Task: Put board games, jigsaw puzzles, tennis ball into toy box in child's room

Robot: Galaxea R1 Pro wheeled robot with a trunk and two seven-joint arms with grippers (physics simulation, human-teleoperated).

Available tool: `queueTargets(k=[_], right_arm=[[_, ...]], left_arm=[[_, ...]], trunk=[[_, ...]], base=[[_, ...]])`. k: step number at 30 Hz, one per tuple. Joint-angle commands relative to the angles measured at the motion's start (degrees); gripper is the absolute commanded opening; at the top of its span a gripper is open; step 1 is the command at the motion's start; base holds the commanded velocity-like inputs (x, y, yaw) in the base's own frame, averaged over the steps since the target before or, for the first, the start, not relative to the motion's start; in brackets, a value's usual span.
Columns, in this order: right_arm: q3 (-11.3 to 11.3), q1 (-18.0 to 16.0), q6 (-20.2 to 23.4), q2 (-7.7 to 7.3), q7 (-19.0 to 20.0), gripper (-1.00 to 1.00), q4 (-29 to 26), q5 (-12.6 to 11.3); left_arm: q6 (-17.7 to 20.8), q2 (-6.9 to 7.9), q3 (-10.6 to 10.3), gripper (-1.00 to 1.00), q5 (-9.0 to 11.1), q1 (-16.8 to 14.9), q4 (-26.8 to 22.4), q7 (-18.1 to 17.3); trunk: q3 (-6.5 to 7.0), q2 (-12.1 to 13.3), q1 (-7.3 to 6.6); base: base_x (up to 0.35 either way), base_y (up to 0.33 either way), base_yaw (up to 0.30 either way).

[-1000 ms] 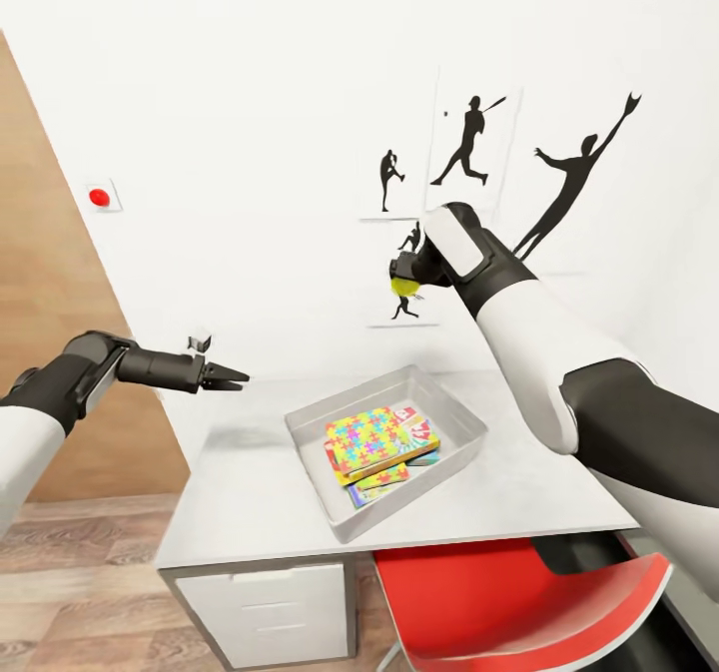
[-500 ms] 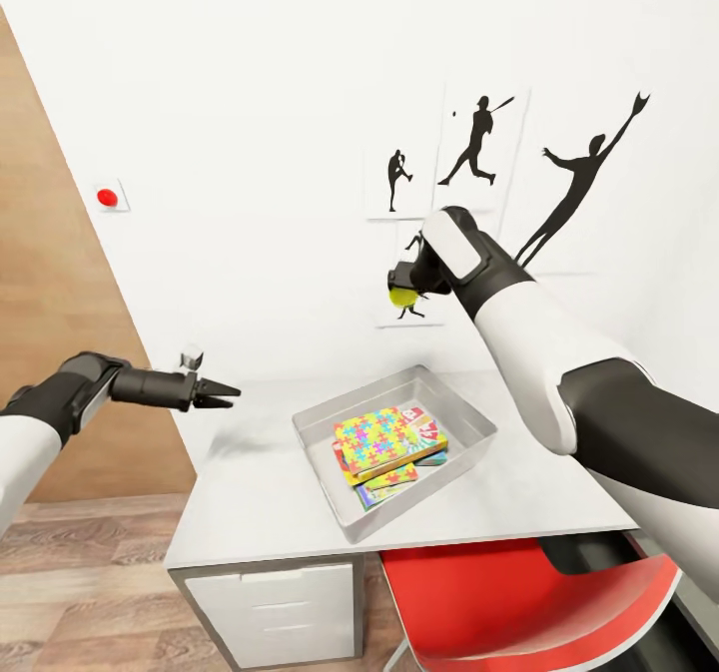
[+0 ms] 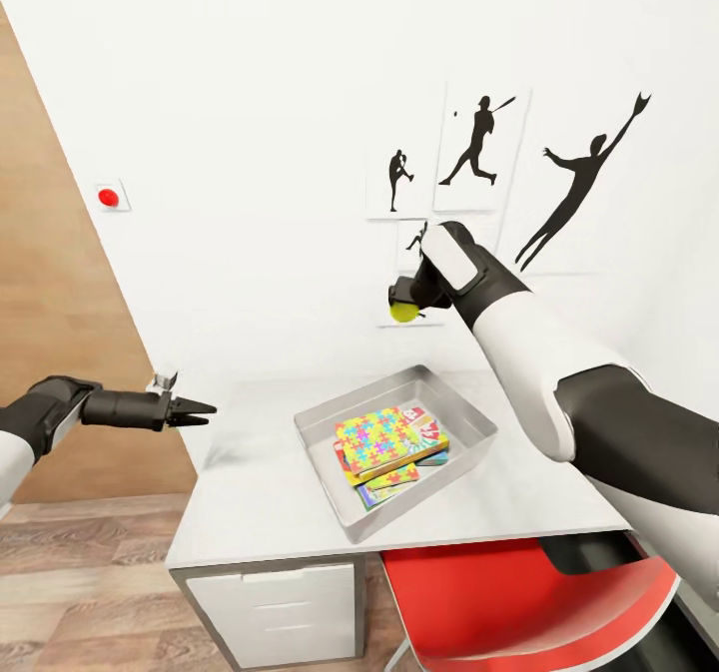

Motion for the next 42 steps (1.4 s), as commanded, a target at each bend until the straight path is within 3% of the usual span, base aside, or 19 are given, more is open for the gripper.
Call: queueTargets(k=[1, 8, 16, 27, 30, 42], right_arm=[[0.25, 0.46, 0.01, 0.00, -0.72, -1.00, -0.03, -0.68], [0.34, 3.45, -0.19, 0.00, -0.71, -1.00, -0.36, -0.68], [0.37, 4.60, -0.02, 0.00, -0.74, -1.00, -0.49, -0.68], [0.38, 5.27, -0.19, 0.00, -0.71, -1.00, -0.52, -0.68], [0.37, 5.97, -0.24, 0.00, -0.71, -1.00, -0.52, -0.68], [0.27, 6.44, -0.36, 0.00, -0.71, -1.00, -0.52, -0.68]], left_arm=[[0.50, 0.42, -0.46, 1.00, 0.48, 0.02, 0.05, -0.14], [-0.87, 1.76, -0.22, 1.00, 0.59, 0.15, 2.67, -0.14], [-2.13, 3.22, -0.17, 1.00, 0.61, 0.22, 4.43, -0.14], [-5.22, 3.68, 0.10, 1.00, 0.61, 0.24, 10.73, 0.03], [-7.71, 4.00, 0.17, 1.00, 0.71, 0.25, 12.39, 0.19], [-9.66, 3.57, 0.26, 1.00, 1.18, 2.74, 14.22, 0.21]], trunk=[[-0.14, -0.14, 0.04], [-0.14, -0.14, 0.04], [-0.11, -0.14, 0.04], [0.06, -0.14, 0.04], [0.07, -0.14, 0.04], [0.26, -0.14, 0.04]], base=[[0.000, 0.158, 0.000], [0.000, 0.126, 0.000], [0.000, 0.010, 0.122], [0.000, 0.081, 0.273], [0.000, 0.132, 0.237], [-0.028, 0.014, -0.006]])
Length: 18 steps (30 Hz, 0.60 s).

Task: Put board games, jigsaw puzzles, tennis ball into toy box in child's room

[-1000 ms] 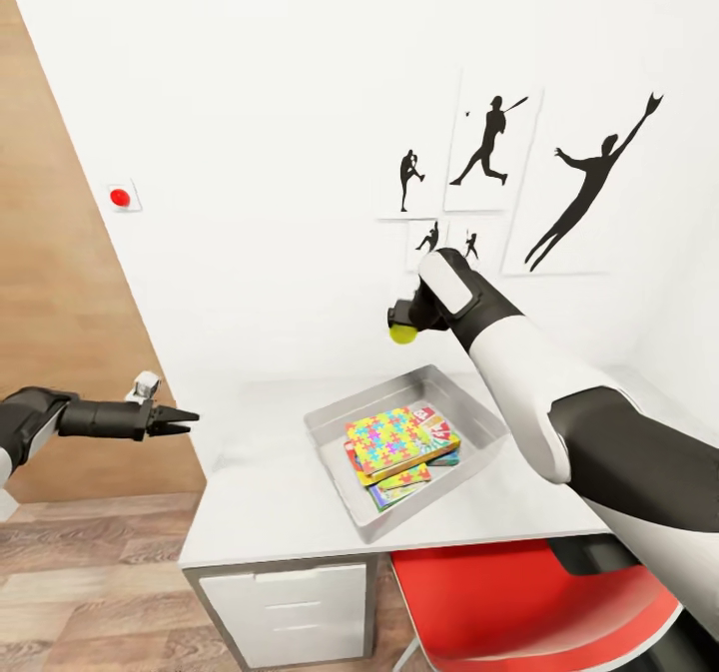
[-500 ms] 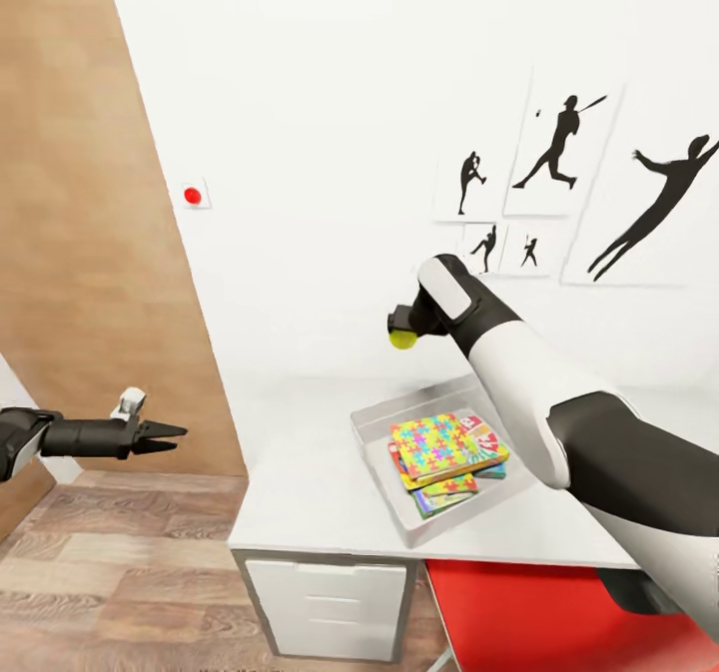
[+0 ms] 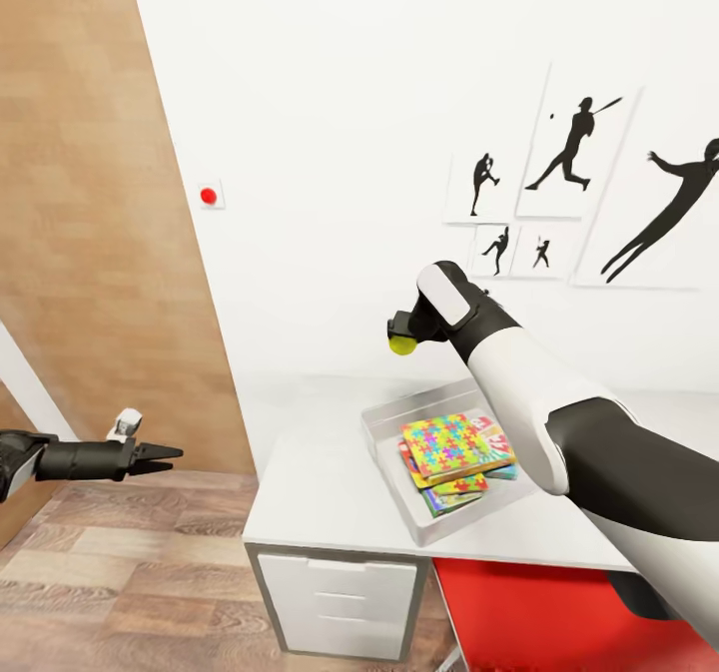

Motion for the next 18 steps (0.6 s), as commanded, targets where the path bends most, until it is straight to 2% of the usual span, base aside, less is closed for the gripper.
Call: queueTargets(k=[1, 6, 14, 18], right_arm=[[0.23, -0.07, -0.02, 0.00, -0.71, -1.00, -0.02, -0.67], [0.22, -0.06, -0.10, 0.00, -0.71, -1.00, -0.01, -0.67], [0.22, 0.21, -0.18, 0.00, -0.79, -1.00, 0.27, -0.67], [0.32, 3.67, -0.30, 0.00, -0.79, -1.00, -0.08, -0.51]], left_arm=[[0.58, -0.01, -0.45, 1.00, 0.43, 0.14, -0.04, -0.25], [0.48, 0.20, -0.42, 1.00, 0.46, 0.41, -0.03, -0.25], [0.47, 0.13, -0.42, 1.00, 0.46, 0.48, -0.01, -0.17], [0.47, 0.22, -0.42, 1.00, 0.46, 0.58, 0.03, -0.16]], trunk=[[-0.07, -0.14, 0.02], [0.22, -0.14, 0.02], [0.29, -0.14, 0.02], [0.29, -0.14, 0.02]], base=[[-0.224, 0.001, -0.163], [-0.130, 0.000, -0.152], [-0.067, 0.051, -0.024], [-0.089, 0.095, -0.002]])
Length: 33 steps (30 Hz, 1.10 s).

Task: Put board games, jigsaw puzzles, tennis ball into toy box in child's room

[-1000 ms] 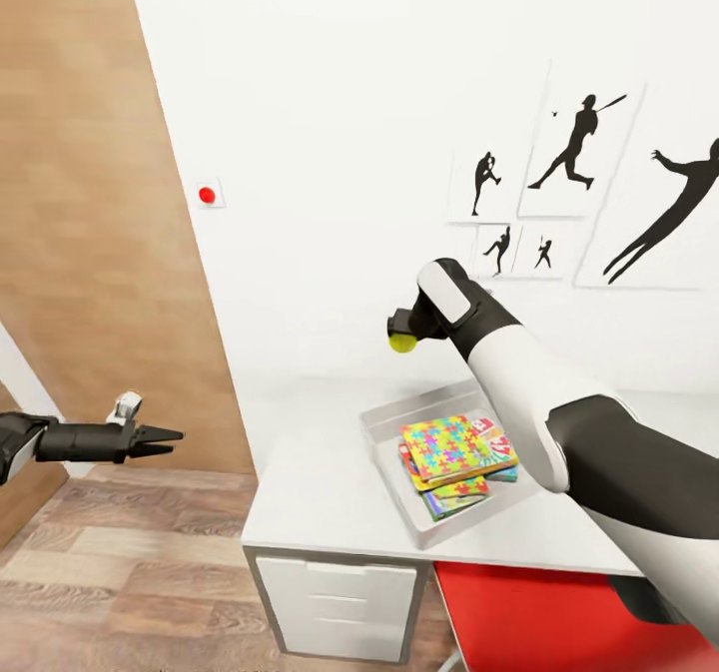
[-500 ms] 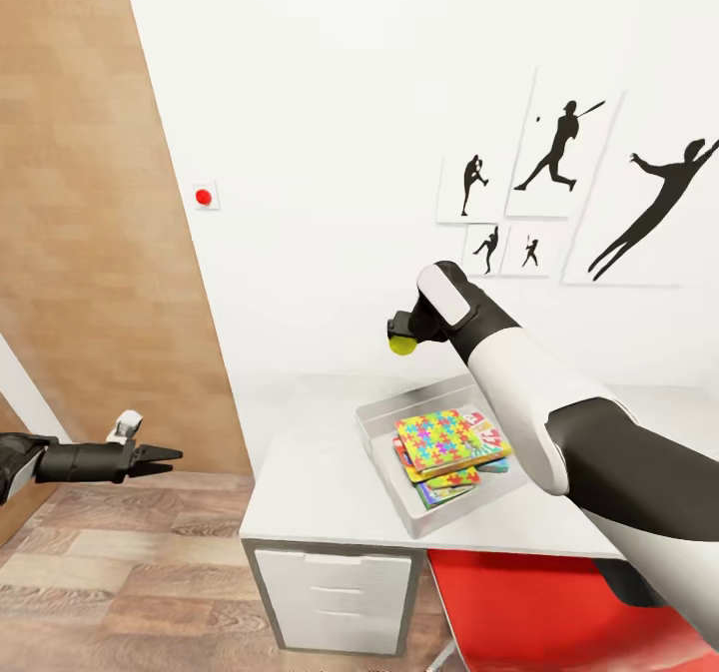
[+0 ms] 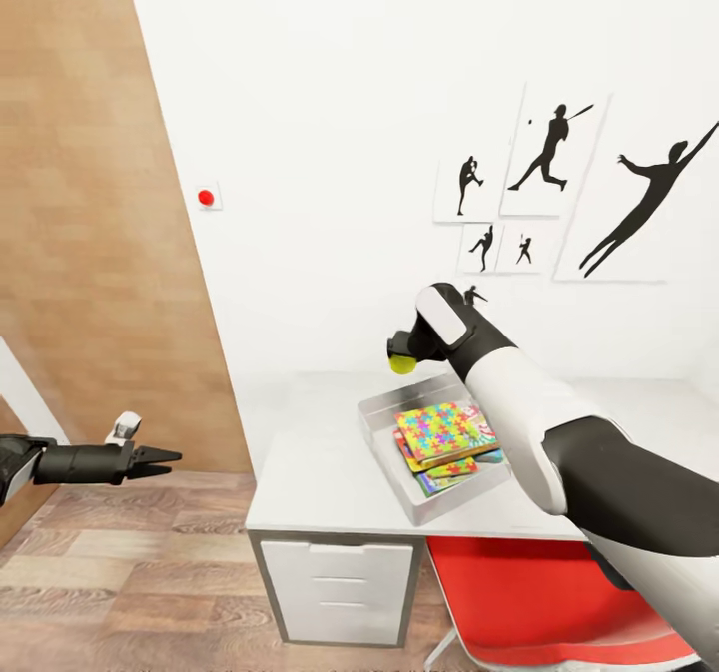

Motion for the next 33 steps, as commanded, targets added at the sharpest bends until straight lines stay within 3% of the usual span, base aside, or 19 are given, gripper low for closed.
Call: queueTargets(k=[1, 13, 18, 33], right_arm=[[0.25, 0.77, -0.01, 0.00, -0.73, -1.00, -0.10, -0.68], [0.13, 4.88, 0.13, 0.00, -0.27, -1.00, -0.44, -0.59], [0.09, 6.31, 0.13, 0.00, -0.23, -1.00, -0.56, -0.58], [0.10, 6.41, 0.22, 0.00, -0.24, -1.00, -0.67, -0.58]], left_arm=[[0.60, 0.04, -0.49, 1.00, 0.42, 0.09, -0.03, -0.23], [-0.45, -3.50, 1.17, 1.00, 3.54, 3.41, 0.06, 2.65], [-0.45, -3.71, 1.48, 1.00, 4.45, 3.57, 0.06, 3.28], [-0.54, -3.69, 1.57, 1.00, 4.55, 3.60, 0.06, 3.38]], trunk=[[-0.13, -0.14, 0.03], [-0.14, -0.15, 0.03], [-0.14, -0.15, 0.03], [-0.14, -0.15, 0.03]], base=[[-0.033, 0.035, -0.001], [-0.002, 0.002, 0.000], [0.000, 0.000, 0.000], [0.038, 0.034, 0.000]])
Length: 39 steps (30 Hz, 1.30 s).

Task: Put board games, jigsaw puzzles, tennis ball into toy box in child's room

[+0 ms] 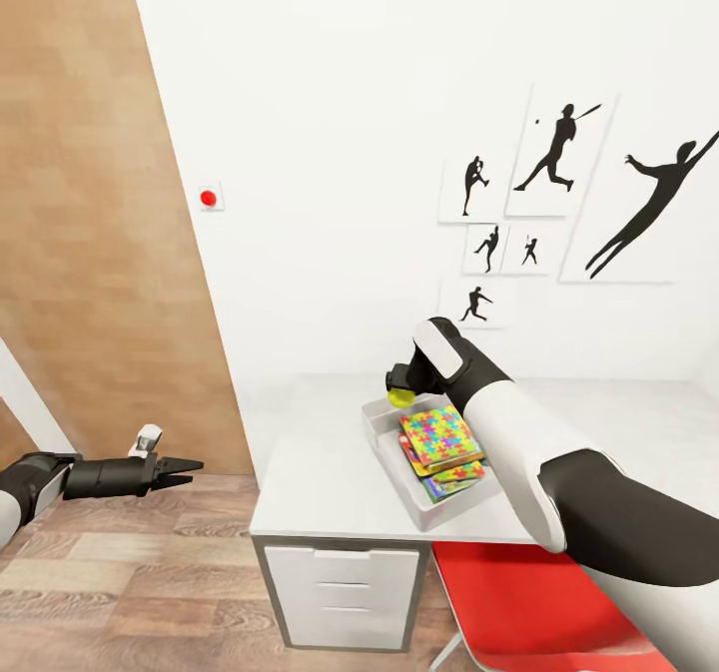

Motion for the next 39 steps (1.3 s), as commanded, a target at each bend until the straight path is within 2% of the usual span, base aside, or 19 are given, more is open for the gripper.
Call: queueTargets(k=[1, 14, 29, 39], right_arm=[[0.19, -0.07, 0.00, 0.00, -0.66, -1.00, -0.03, -0.68], [0.12, -0.07, 0.16, 0.00, -0.74, -1.00, -0.02, -0.65], [0.10, -0.08, 0.44, 0.00, -0.74, -1.00, -0.02, -0.69], [0.11, -0.07, 0.43, 0.00, -0.74, -1.00, -0.02, -0.68]], left_arm=[[0.60, 0.02, -0.50, 1.00, 0.42, -0.04, -0.03, -0.22], [0.61, 0.04, -0.45, 1.00, 0.44, -0.04, -0.03, -0.22], [0.68, 0.05, -0.45, 1.00, 0.49, -0.04, -0.03, -0.22], [0.69, 0.05, -0.45, 1.00, 0.50, -0.04, -0.03, -0.22]], trunk=[[-0.14, -0.13, 0.04], [-0.16, -0.13, 0.04], [-1.37, -0.13, 0.04], [-1.47, -0.13, 0.04]], base=[[0.002, 0.083, 0.000], [-0.028, 0.031, 0.000], [-0.001, 0.035, 0.000], [0.000, 0.059, 0.000]])
